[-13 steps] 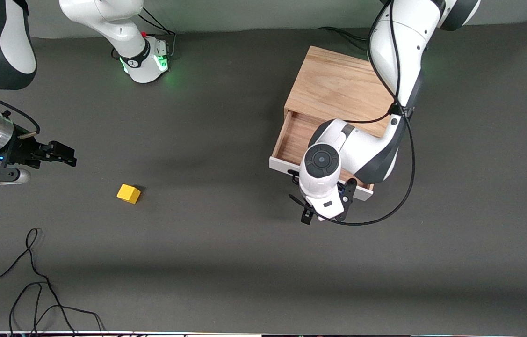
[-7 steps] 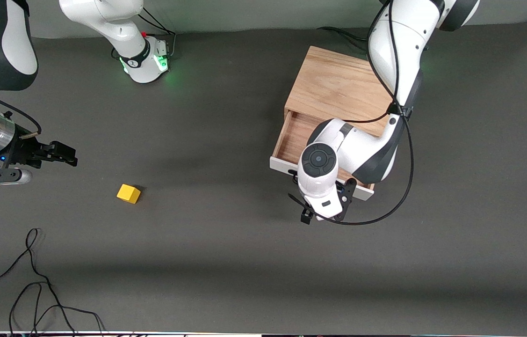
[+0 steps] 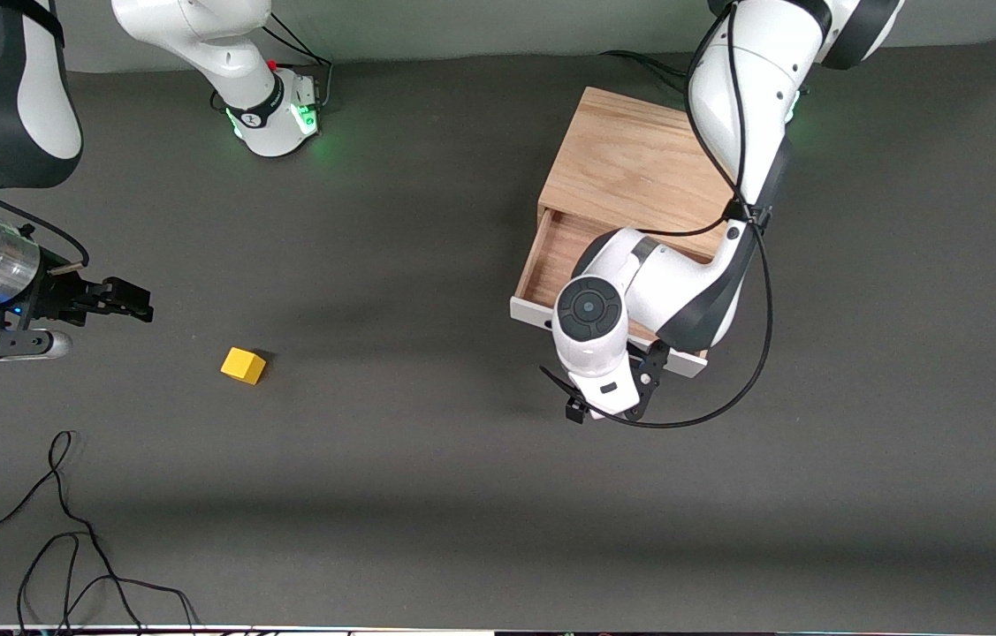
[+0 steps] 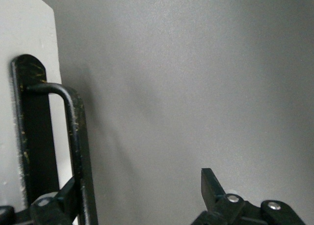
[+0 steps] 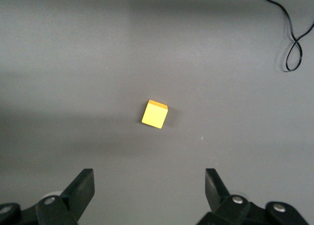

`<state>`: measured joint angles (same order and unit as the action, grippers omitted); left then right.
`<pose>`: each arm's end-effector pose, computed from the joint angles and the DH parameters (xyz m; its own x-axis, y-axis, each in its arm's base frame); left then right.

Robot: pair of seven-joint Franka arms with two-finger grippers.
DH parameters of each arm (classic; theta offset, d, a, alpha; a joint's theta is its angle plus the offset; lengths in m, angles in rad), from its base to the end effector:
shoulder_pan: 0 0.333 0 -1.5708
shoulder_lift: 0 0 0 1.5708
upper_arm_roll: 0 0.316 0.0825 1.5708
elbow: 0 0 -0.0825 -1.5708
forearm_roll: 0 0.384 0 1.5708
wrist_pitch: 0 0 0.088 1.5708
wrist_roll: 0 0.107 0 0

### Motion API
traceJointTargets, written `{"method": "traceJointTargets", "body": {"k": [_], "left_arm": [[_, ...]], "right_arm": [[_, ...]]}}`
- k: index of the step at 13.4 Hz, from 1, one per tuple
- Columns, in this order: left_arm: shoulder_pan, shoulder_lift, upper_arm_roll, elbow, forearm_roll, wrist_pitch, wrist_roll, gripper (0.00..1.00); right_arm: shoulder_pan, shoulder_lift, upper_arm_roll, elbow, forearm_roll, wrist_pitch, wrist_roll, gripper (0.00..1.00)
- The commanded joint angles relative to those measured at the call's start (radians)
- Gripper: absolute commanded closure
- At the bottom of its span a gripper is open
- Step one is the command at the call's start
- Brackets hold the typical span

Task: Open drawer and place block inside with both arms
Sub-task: 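Keep pulling the drawer open with the left gripper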

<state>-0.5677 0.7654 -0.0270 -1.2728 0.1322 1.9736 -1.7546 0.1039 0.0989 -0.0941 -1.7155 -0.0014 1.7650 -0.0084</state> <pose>0.6200 -0.4033 0.2924 0.4434 0.8896 0.1096 0.8963 -0.4409 -0.0472 0.5883 0.0076 0.5158 0.9986 0.0185 -0.0490 0.0190 -0.9998 0.0102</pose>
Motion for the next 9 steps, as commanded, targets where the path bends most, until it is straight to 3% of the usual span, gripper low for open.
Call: {"method": "traceJointTargets", "body": {"k": [1, 9], "left_arm": [[-0.008, 0.026, 0.009, 0.029, 0.030, -0.047, 0.043, 0.00], [-0.037, 0.035, 0.001, 0.081, 0.026, -0.208, 0.069, 0.00]], "right_arm": [[0.007, 0.002, -0.001, -0.022, 0.036, 0.008, 0.022, 0.00], [0.002, 0.005, -0.003, -0.035, 0.050, 0.008, 0.021, 0.00]]}}
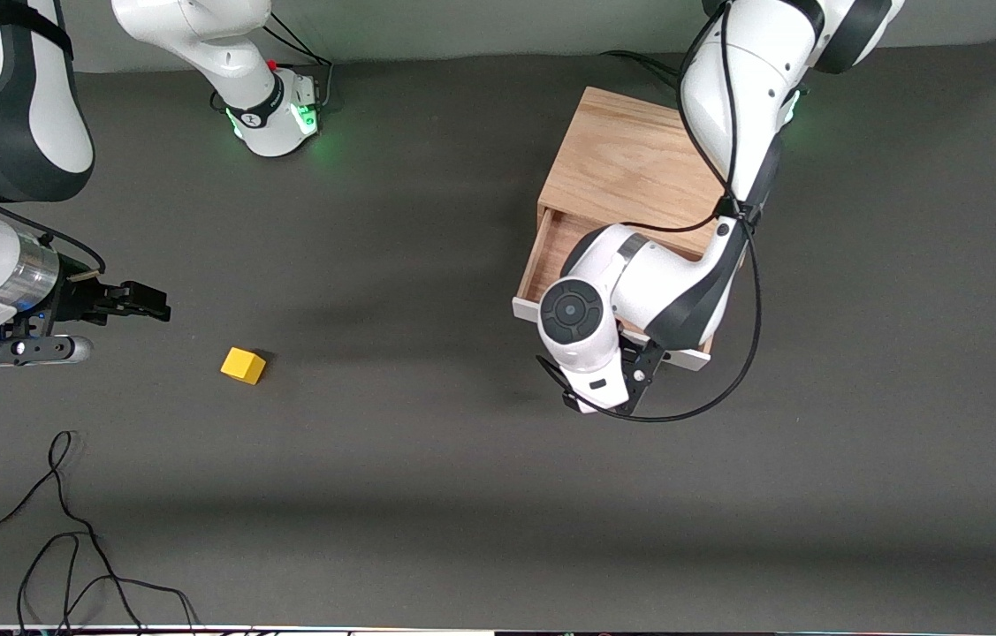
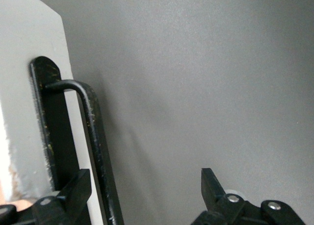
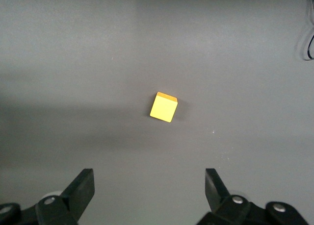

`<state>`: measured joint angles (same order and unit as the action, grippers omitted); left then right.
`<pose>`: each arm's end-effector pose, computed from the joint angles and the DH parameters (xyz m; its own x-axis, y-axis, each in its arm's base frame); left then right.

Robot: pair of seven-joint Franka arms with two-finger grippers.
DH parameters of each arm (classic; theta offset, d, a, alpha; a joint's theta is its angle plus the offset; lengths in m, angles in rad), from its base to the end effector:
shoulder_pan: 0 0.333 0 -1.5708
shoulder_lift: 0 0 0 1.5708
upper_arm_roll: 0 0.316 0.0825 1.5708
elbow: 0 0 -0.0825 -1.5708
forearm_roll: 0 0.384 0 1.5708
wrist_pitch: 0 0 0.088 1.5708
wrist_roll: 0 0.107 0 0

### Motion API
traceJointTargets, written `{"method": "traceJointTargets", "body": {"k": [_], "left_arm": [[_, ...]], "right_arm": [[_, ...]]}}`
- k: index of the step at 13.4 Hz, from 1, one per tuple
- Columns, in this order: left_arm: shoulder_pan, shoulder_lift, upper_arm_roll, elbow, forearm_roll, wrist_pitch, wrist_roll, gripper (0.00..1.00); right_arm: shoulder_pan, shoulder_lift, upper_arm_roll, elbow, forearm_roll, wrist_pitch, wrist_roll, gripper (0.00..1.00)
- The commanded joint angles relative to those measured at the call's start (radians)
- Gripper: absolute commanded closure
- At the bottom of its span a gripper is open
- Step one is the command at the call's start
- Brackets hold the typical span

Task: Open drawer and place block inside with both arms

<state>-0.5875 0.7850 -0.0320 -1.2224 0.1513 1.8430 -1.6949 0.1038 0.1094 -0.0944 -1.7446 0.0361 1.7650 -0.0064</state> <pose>0.6081 -0.4117 0.2914 0.5187 0.8444 0.1338 0.8529 -0.5001 -0.1498 0.5863 0.0107 0.4959 0.9961 0.0084 -0.0883 0.0063 -0.9997 -0.0249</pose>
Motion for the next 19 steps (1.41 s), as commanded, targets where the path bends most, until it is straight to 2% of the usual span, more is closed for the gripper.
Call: {"method": "traceJointTargets", "body": {"k": [1, 4, 7, 10, 12, 15, 17, 19], "left_arm": [[-0.015, 0.013, 0.006, 0.044, 0.001, -0.097, 0.009, 0.00], [-0.014, 0.008, 0.004, 0.112, -0.004, -0.185, 0.009, 0.00], [-0.003, 0.005, 0.006, 0.205, -0.006, -0.220, 0.008, 0.00], [-0.002, 0.020, 0.008, 0.196, -0.006, -0.205, 0.007, 0.00], [0.000, 0.004, 0.004, 0.202, -0.012, -0.252, 0.014, 0.00], [0.043, -0.081, 0.003, 0.239, -0.042, -0.421, 0.212, 0.00], [0.119, -0.195, 0.006, 0.228, -0.074, -0.500, 0.411, 0.00], [0.211, -0.281, 0.008, 0.228, -0.111, -0.605, 0.643, 0.00]], "right_arm": [[0.002, -0.004, -0.002, -0.006, 0.011, 0.008, 0.019, 0.00], [0.002, 0.007, -0.002, 0.002, 0.010, 0.025, 0.019, 0.00], [0.000, 0.045, -0.002, -0.006, 0.011, 0.102, 0.020, 0.00], [0.002, 0.088, -0.002, -0.018, 0.011, 0.134, 0.075, 0.00], [0.002, 0.108, -0.002, -0.077, 0.011, 0.239, 0.075, 0.00], [0.002, 0.098, -0.004, -0.189, 0.013, 0.336, 0.106, 0.00], [0.000, 0.095, -0.007, -0.266, 0.013, 0.402, 0.134, 0.00], [0.002, 0.096, -0.007, -0.384, 0.011, 0.560, 0.148, 0.00]]}}
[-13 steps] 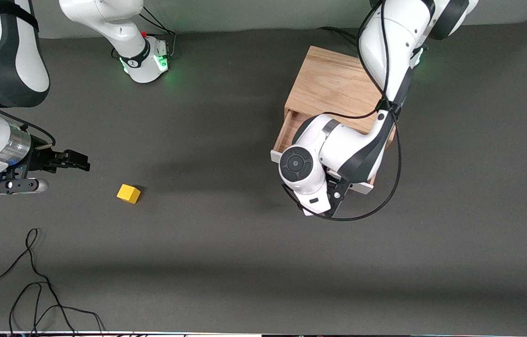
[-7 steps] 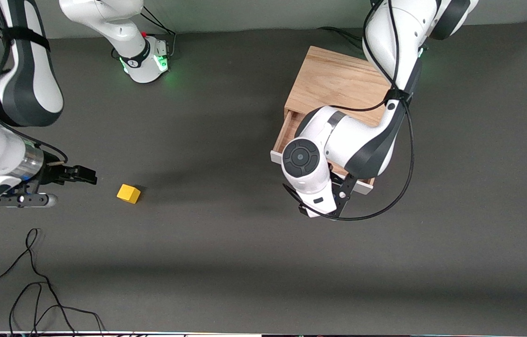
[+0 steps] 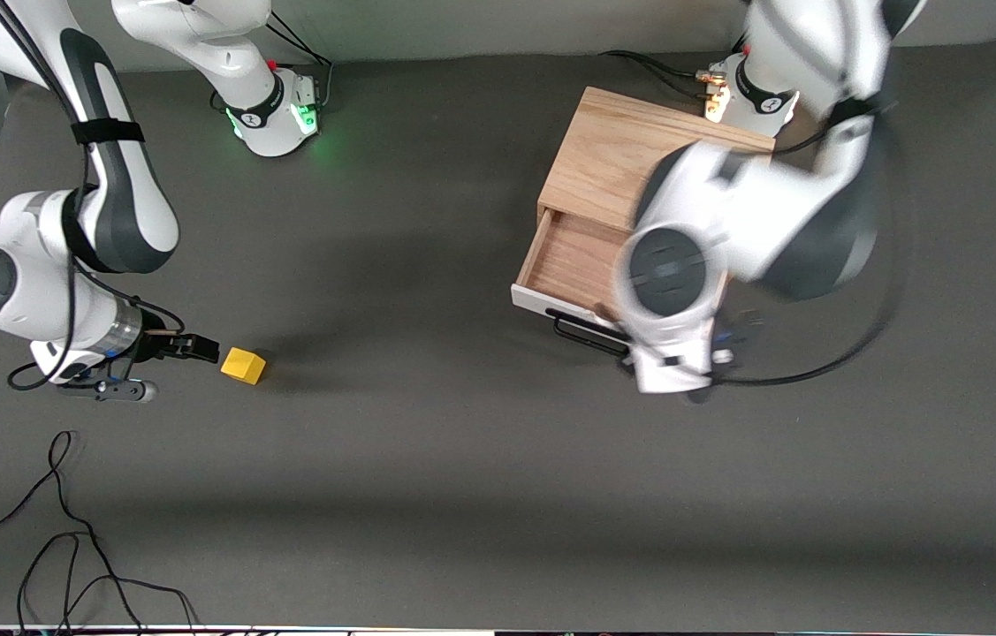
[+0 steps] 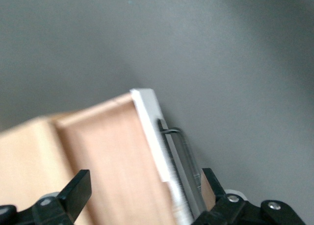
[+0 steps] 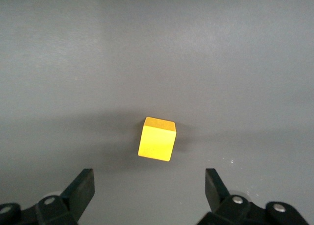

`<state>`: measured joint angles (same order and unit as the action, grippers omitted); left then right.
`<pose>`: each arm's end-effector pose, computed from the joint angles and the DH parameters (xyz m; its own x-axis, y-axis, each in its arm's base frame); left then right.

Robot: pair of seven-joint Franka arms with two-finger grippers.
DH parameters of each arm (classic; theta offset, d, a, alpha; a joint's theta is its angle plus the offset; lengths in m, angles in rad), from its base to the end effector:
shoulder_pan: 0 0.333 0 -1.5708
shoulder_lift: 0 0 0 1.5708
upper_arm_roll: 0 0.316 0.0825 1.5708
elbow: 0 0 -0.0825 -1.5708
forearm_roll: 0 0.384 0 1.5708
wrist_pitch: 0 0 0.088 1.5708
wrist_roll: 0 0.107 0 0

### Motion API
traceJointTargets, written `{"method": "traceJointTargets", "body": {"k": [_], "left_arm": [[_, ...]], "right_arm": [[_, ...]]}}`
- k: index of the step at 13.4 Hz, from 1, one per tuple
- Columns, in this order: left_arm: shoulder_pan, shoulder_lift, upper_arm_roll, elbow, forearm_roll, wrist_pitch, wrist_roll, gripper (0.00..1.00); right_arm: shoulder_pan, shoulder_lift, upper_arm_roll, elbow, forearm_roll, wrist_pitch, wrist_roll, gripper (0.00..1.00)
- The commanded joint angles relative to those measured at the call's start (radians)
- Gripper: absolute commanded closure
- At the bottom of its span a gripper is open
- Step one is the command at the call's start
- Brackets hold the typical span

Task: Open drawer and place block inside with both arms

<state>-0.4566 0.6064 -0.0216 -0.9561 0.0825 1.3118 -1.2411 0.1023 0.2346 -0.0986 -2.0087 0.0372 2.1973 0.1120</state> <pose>0.6194 -0.3040 0.5062 0.7122 0.7018 -0.0137 0.6759 -0.6909 -0.2567 0.5885 0.0051 0.3362 0.9907 -0.1281 -0.0451 -0.1283 -0.9917 -0.0012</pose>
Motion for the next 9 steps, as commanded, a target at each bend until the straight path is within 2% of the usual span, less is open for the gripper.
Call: {"method": "traceJointTargets", "body": {"k": [1, 2, 5, 9], "left_arm": [[0.128, -0.137, -0.004, -0.038, -0.046, -0.106, 0.291, 0.00], [0.171, -0.172, -0.003, -0.047, -0.044, -0.127, 0.395, 0.00], [0.277, -0.276, -0.001, -0.145, -0.046, -0.151, 0.674, 0.00], [0.384, -0.359, 0.000, -0.245, -0.058, -0.129, 0.928, 0.00]], "right_arm": [[0.004, -0.021, -0.003, -0.187, 0.010, 0.238, 0.031, 0.00], [0.004, -0.005, -0.003, -0.223, 0.012, 0.313, 0.032, 0.00], [0.005, 0.081, -0.001, -0.239, 0.012, 0.432, 0.058, 0.00], [0.004, 0.138, 0.002, -0.237, 0.012, 0.473, 0.067, 0.00]]}}
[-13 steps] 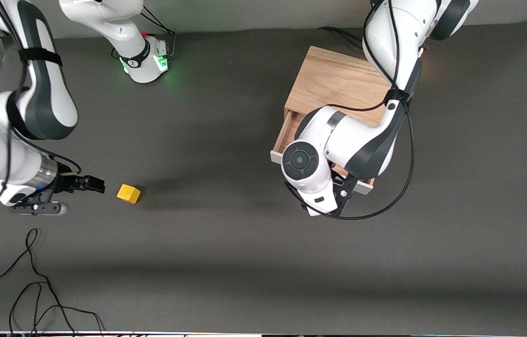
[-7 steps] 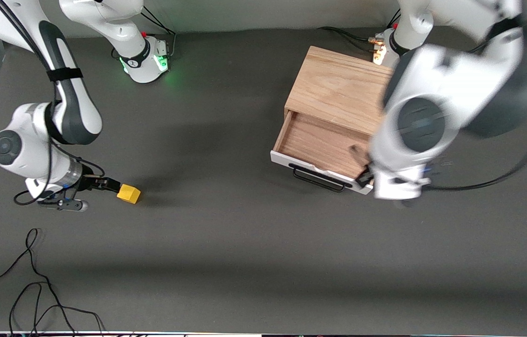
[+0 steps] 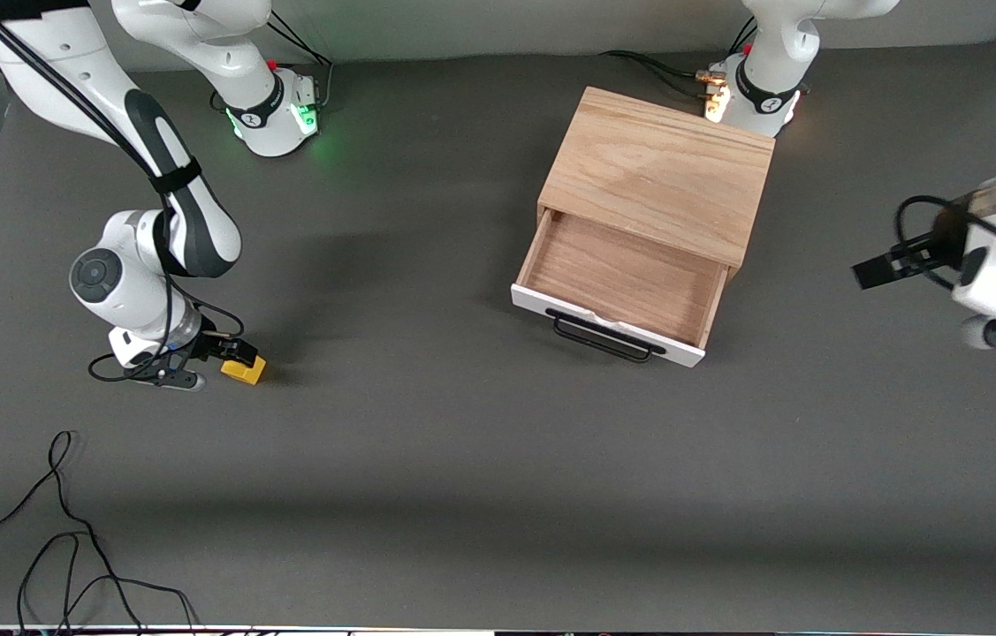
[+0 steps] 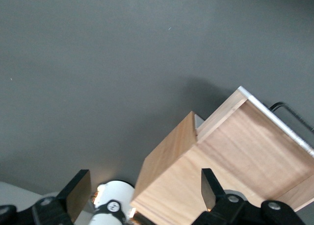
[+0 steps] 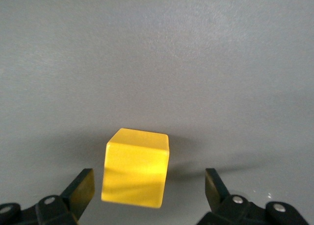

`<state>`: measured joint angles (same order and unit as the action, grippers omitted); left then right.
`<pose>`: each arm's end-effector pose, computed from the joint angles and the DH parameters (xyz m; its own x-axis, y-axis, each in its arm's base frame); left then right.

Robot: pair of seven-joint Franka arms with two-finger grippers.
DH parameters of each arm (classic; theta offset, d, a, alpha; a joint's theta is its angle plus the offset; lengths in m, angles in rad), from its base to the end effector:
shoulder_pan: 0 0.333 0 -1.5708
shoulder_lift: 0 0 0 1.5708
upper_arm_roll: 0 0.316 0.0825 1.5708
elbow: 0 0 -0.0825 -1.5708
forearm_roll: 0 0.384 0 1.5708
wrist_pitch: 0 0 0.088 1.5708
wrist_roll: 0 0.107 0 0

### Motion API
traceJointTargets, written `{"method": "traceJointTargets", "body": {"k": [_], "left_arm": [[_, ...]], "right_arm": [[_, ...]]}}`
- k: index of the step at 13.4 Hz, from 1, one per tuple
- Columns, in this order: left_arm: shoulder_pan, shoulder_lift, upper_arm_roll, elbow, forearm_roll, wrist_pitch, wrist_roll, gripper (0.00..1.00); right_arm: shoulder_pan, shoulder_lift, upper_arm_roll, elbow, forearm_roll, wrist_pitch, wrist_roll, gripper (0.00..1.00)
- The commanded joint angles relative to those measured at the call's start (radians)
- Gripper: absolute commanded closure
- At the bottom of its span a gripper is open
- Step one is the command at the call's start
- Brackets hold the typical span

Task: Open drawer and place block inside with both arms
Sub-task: 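Grasp the yellow cube with the right gripper and lift it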

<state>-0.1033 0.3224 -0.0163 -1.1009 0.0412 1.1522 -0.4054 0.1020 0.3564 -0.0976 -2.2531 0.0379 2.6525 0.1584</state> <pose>0.5988 -0.0644 0.6181 0.9251 0.3008 -0.2318 0.2747 -0.9515 -0.1382 0.5462 0.0005 0.2091 0.9827 -0.1789 0.0471 -0.1794 -0.9837 0.0074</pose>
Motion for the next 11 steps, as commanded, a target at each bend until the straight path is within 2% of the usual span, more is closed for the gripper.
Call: {"method": "traceJointTargets", "body": {"k": [1, 2, 3, 4, 6, 8, 9, 11], "left_arm": [[0.037, -0.088, -0.005, -0.125, -0.017, 0.050, 0.117, 0.00], [0.039, -0.133, -0.005, -0.196, -0.017, 0.102, 0.131, 0.00], [0.039, -0.197, -0.004, -0.300, -0.017, 0.180, 0.135, 0.00], [0.037, -0.247, -0.002, -0.380, -0.018, 0.246, 0.143, 0.00], [0.039, -0.258, -0.001, -0.404, -0.020, 0.280, 0.206, 0.00], [0.040, -0.259, 0.001, -0.405, -0.044, 0.314, 0.305, 0.00], [0.048, -0.266, 0.001, -0.416, -0.052, 0.323, 0.321, 0.00], [0.048, -0.282, 0.002, -0.451, -0.052, 0.360, 0.324, 0.00]], "right_arm": [[0.005, 0.027, 0.001, 0.007, 0.011, 0.046, 0.021, 0.00], [0.005, 0.039, 0.001, 0.007, 0.011, 0.064, 0.023, 0.02], [0.005, 0.041, 0.003, 0.007, 0.011, 0.070, 0.023, 0.13], [0.005, 0.042, 0.003, 0.007, 0.010, 0.073, 0.023, 0.29], [0.005, 0.042, 0.004, 0.015, 0.011, 0.072, 0.023, 0.61], [0.005, 0.041, 0.004, 0.023, 0.011, 0.063, 0.026, 0.84], [0.005, 0.038, 0.006, 0.038, 0.011, 0.058, 0.041, 0.89], [0.016, 0.024, 0.041, 0.070, 0.010, 0.017, 0.078, 0.92]]}}
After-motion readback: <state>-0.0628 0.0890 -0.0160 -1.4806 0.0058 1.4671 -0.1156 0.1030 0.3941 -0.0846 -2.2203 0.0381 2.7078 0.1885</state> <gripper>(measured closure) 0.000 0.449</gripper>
